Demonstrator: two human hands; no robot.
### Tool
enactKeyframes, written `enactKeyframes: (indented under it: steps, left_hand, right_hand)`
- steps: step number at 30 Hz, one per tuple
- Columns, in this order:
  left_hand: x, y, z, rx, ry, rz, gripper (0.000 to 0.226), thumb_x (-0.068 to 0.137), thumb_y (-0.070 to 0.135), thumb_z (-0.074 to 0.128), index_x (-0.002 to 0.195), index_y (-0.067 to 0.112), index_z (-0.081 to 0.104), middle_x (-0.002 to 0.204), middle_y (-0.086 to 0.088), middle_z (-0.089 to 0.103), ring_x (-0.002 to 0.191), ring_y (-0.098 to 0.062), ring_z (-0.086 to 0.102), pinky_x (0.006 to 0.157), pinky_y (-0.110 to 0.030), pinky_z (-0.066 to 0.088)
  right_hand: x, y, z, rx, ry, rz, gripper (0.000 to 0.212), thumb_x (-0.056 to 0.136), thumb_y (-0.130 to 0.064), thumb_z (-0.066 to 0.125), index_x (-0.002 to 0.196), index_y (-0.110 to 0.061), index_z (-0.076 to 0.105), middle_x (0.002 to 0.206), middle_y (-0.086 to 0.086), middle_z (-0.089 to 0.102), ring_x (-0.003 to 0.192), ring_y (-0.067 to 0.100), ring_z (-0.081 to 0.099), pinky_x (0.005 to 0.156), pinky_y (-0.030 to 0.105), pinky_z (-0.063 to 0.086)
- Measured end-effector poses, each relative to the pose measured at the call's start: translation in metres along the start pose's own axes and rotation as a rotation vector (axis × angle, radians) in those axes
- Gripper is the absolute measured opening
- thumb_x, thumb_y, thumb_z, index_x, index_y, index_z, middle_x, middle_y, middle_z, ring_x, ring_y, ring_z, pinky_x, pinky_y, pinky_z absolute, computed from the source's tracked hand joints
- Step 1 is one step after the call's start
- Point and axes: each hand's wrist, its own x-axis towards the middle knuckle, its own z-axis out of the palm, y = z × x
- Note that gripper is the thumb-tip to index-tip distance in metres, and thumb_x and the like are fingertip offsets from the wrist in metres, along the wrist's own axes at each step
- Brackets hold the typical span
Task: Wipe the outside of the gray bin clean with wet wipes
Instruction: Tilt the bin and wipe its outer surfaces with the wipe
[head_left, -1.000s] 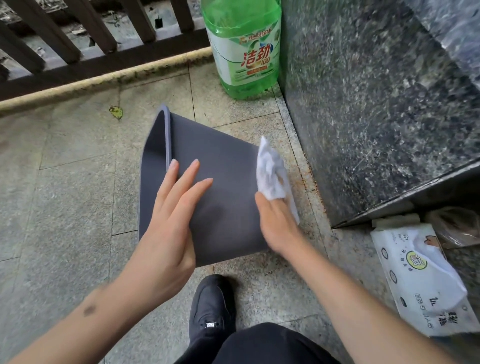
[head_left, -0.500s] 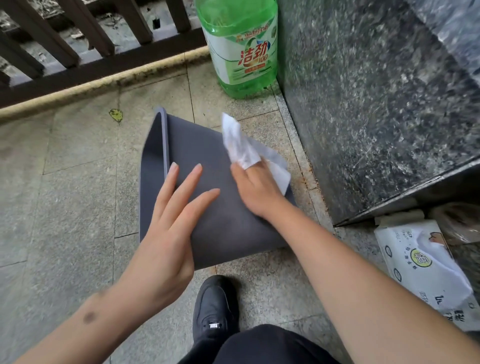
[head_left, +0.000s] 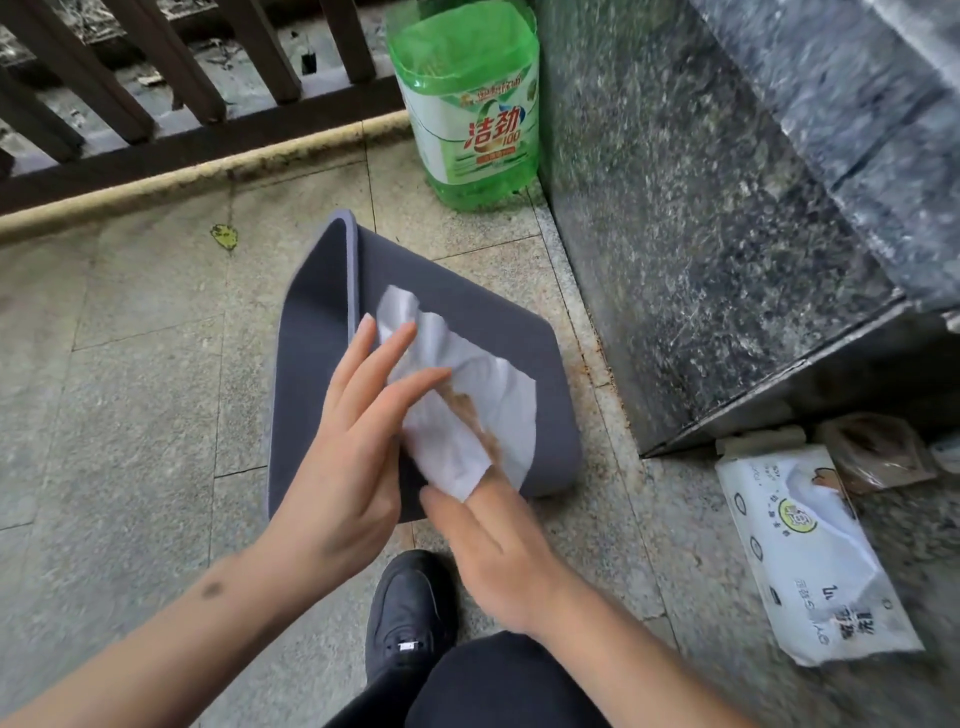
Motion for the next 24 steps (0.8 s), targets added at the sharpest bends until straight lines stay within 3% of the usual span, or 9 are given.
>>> enactKeyframes:
  steps: [2,4,6,9,12,16,19,22,24]
  left_hand:
    - [0.001,0.003,0.001,-0.013,0.001,0.005,0.055,0.093,-0.009,0.033,0.138,0.014,0.053,0.165,-0.002,0.026,0.157,-0.02,0.004,0.126,-0.031,0.012]
    - [0.004,0.007,0.004,-0.031,0.003,0.011,0.047,0.098,-0.002,0.036,0.138,0.013,0.054,0.165,-0.004,0.026,0.157,-0.02,0.004,0.126,-0.032,0.012]
    - [0.007,0.011,0.007,-0.053,0.009,0.017,0.043,0.1,0.004,0.039,0.139,0.01,0.055,0.165,-0.004,0.025,0.157,-0.02,0.004,0.126,-0.031,0.011]
    - [0.008,0.015,0.01,-0.098,0.028,0.027,0.042,0.101,0.006,0.042,0.141,0.011,0.053,0.166,-0.002,0.021,0.157,-0.019,0.004,0.126,-0.031,0.011]
    - [0.004,0.019,0.011,-0.157,0.009,0.03,0.046,0.101,0.011,0.045,0.146,0.018,0.044,0.168,-0.003,0.014,0.157,-0.017,0.0,0.126,-0.031,0.01]
    - [0.001,0.037,0.011,-0.214,-0.023,0.114,0.047,0.101,0.02,0.047,0.148,0.014,0.042,0.169,-0.006,0.01,0.158,-0.018,0.001,0.125,-0.03,0.011]
    - [0.003,0.036,-0.001,-0.216,0.1,0.125,0.048,0.098,0.015,0.053,0.144,0.006,0.048,0.166,-0.006,0.025,0.156,-0.019,0.016,0.124,-0.03,0.019]
    - [0.006,0.001,-0.022,-0.041,0.351,-0.133,0.051,0.097,0.013,0.057,0.146,0.011,0.047,0.163,-0.004,0.032,0.154,-0.015,0.02,0.125,-0.032,0.019]
    - [0.001,-0.026,-0.027,0.072,0.351,-0.37,0.059,0.1,0.018,0.057,0.154,0.012,0.035,0.167,-0.004,0.021,0.156,-0.013,0.008,0.126,-0.034,0.011]
  right_hand:
    - [-0.002,-0.015,-0.003,0.222,-0.02,0.031,0.054,0.1,-0.012,0.042,0.143,-0.042,0.053,0.153,-0.02,0.05,0.149,0.003,0.035,0.122,0.024,0.027]
    - [-0.006,-0.026,-0.01,0.403,0.041,0.186,0.045,0.099,-0.017,0.045,0.121,-0.048,0.07,0.133,-0.023,0.067,0.133,-0.003,0.053,0.105,0.011,0.039]
    - [-0.011,-0.028,-0.017,0.488,0.177,0.27,0.034,0.094,-0.025,0.052,0.111,-0.039,0.078,0.123,-0.013,0.075,0.122,0.0,0.063,0.099,0.015,0.047]
    - [-0.011,-0.023,-0.031,0.68,0.379,0.399,0.04,0.092,-0.029,0.054,0.118,-0.007,0.075,0.126,0.012,0.073,0.126,0.022,0.065,0.114,0.042,0.046]
    - [-0.01,-0.03,-0.041,0.893,0.376,0.445,0.043,0.104,-0.02,0.036,0.132,-0.004,0.065,0.133,0.015,0.069,0.128,0.023,0.064,0.114,0.039,0.045]
    - [-0.008,-0.031,-0.052,0.772,0.418,0.453,0.043,0.104,-0.023,0.04,0.134,-0.004,0.063,0.134,0.017,0.068,0.13,0.027,0.062,0.118,0.047,0.038]
    - [-0.005,-0.037,-0.064,0.632,0.523,0.476,0.045,0.094,-0.032,0.052,0.128,-0.007,0.069,0.127,0.015,0.072,0.125,0.027,0.065,0.118,0.05,0.039]
    - [-0.007,-0.044,-0.077,0.547,0.58,0.487,0.039,0.092,-0.033,0.057,0.121,-0.012,0.074,0.122,0.009,0.075,0.121,0.023,0.067,0.116,0.049,0.041]
    - [-0.008,-0.051,-0.081,0.532,0.604,0.485,0.041,0.09,-0.035,0.061,0.122,-0.013,0.073,0.123,0.006,0.075,0.121,0.02,0.067,0.115,0.047,0.042]
